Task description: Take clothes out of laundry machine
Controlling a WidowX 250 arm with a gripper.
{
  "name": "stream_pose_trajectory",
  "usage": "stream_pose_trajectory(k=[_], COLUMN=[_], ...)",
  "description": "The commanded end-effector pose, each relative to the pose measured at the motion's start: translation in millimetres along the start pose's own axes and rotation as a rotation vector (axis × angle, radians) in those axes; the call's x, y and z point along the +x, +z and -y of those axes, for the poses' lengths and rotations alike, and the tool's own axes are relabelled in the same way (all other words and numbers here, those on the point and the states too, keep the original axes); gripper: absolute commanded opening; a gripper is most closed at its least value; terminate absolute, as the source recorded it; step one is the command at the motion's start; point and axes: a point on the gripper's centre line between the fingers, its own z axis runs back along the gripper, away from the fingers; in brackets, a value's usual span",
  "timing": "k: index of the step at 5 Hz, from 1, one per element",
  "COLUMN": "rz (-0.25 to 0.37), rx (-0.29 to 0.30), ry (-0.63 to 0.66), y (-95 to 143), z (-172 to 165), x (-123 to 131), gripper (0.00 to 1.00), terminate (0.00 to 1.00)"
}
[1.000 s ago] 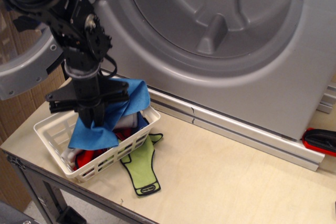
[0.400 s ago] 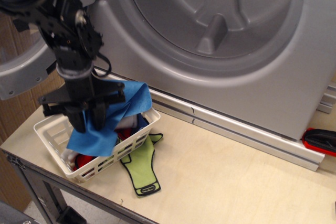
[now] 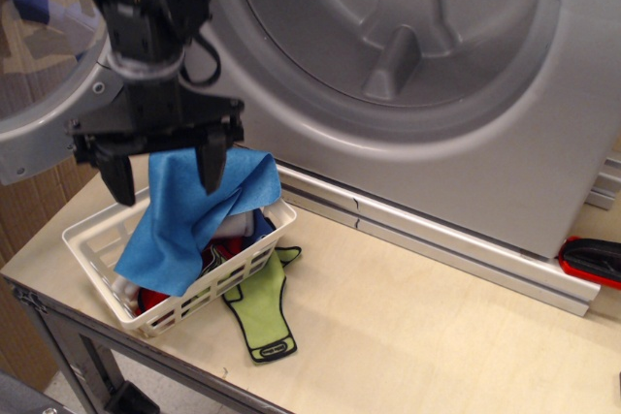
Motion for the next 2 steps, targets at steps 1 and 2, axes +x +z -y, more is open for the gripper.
stream_pose_trajectory(k=[1,2], rz=[0.025,0.025], rx=[-0.069,-0.069], ry=[-0.05,-0.05], y=[33.9,33.9], z=[9.5,9.5], x=[14.1,14.1], gripper=[1.0,1.0], terminate=[0.0,1.0])
